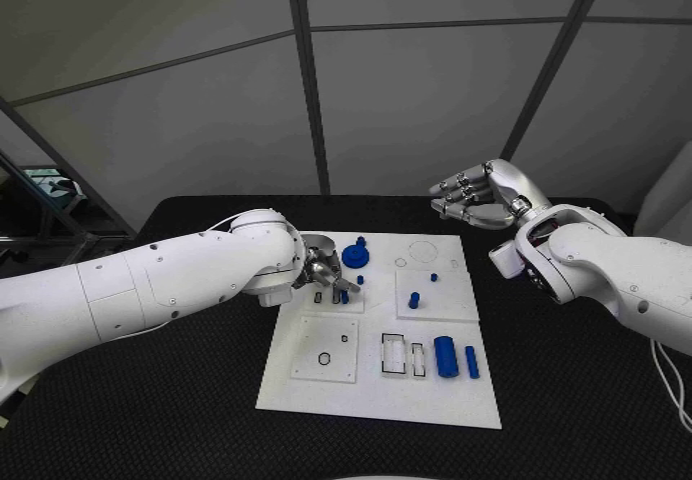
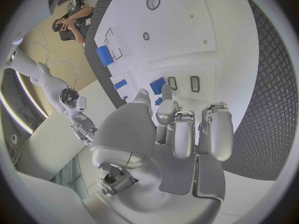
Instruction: Assemble the parts on the task board
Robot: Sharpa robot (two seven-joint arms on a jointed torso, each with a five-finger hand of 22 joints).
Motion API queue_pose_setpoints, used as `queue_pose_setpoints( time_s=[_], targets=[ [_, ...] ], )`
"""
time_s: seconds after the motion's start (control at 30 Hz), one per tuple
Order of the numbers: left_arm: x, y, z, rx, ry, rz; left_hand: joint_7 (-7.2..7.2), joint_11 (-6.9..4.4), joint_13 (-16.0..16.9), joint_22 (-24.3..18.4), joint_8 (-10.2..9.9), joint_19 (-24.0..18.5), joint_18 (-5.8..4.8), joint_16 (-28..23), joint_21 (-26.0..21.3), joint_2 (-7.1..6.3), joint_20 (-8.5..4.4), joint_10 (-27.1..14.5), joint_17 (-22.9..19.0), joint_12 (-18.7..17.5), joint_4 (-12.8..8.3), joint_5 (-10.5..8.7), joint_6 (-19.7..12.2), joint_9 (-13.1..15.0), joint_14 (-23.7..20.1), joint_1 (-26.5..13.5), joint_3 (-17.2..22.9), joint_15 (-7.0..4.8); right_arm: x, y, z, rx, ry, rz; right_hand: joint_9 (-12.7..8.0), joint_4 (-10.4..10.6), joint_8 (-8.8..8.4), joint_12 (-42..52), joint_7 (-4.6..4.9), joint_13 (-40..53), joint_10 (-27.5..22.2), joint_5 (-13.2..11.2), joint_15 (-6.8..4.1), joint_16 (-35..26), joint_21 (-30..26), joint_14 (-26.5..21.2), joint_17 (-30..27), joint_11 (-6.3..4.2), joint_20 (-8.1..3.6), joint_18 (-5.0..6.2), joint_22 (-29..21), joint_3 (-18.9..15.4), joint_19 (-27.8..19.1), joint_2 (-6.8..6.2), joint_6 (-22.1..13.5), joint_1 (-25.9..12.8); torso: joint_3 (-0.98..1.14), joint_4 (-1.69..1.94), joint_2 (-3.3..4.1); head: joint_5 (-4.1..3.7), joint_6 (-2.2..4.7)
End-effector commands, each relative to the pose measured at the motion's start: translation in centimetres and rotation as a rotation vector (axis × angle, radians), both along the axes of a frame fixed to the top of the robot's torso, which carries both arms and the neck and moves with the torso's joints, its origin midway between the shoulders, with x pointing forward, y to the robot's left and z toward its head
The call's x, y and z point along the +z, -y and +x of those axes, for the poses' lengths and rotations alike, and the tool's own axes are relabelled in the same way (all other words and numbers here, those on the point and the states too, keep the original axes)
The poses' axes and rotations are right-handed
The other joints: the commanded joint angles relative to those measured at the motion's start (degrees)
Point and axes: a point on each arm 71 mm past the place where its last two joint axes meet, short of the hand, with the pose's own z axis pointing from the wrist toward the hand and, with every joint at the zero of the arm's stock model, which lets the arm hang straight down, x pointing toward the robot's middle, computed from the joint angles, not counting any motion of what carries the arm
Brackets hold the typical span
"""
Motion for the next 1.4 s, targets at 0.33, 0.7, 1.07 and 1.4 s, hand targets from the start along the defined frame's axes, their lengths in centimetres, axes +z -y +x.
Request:
queue_pose_setpoints(
  time_s=[0.33,0.7,1.07,1.4],
  targets=[
    [0.0,0.2,0.0,-0.013,-0.012,0.016,-0.15,-0.09,-0.4,0.1,0.4,-0.1,-0.84,0.1,-0.1,1.21,-0.28,-0.6,14.4,-0.7,-1.8,0.12,-1.0,0.8,5.7,3.8,1.3,-0.53,0.1,-0.1,0.1,-0.003,0.000,0.004,0.0,-0.4,-0.14,-0.1,0.00,-0.2,0.0,0.4,0.07,-0.5,-0.4,0.4,-0.1,0.07,0.51,0.56,-0.1,0.3,0.1,0.26,-0.3,-0.3,0.04,0.02,0.02,0.03,-0.18],
    [-0.1,0.3,-0.1,-0.010,-0.033,-0.004,-0.56,-0.49,-1.1,0.0,-0.1,-0.2,-0.80,0.1,-0.2,2.63,-0.60,-1.1,14.4,-1.7,-4.6,0.34,-1.7,1.2,5.7,9.0,5.8,-0.88,0.1,-0.1,0.1,-0.001,-0.003,0.003,0.0,-0.5,-0.12,-0.1,-0.01,-0.3,0.1,0.2,0.05,-0.6,-0.4,0.5,-0.1,0.06,0.50,0.58,-0.1,0.3,0.2,0.25,-0.2,-0.2,-0.01,0.02,0.01,-0.02,-0.27],
    [-0.1,0.0,-0.4,0.027,-0.069,-0.069,-0.05,-0.50,-3.1,0.1,-2.5,-0.5,-0.71,0.1,-0.6,-1.54,-0.76,-2.0,14.4,-4.5,-5.7,0.50,-1.8,0.9,5.7,10.4,22.8,-0.87,0.0,-0.1,0.2,-0.002,-0.002,0.002,0.0,-0.6,-0.13,-0.1,-0.01,-0.3,0.0,0.2,0.05,-0.6,-0.5,0.5,-0.2,0.07,0.50,0.57,-0.1,0.3,0.2,0.23,-0.3,-0.2,-0.01,0.03,0.00,0.06,-0.39],
    [0.5,-1.0,-0.9,0.096,-0.035,-0.148,-0.02,-0.20,-6.1,0.6,-0.9,-0.4,-0.77,0.1,-0.6,-9.55,-0.46,-2.4,14.4,-7.6,-10.3,1.12,-2.3,4.0,5.7,3.0,44.4,-0.65,0.0,0.4,0.4,-0.016,-0.004,-0.002,0.0,-0.6,-0.16,-0.2,0.04,-0.4,0.0,0.1,0.10,-0.7,-0.5,0.5,-0.2,0.12,0.52,0.55,-0.2,0.3,0.2,0.22,-0.3,-0.3,0.00,0.17,-0.05,0.15,-0.51]
  ],
)
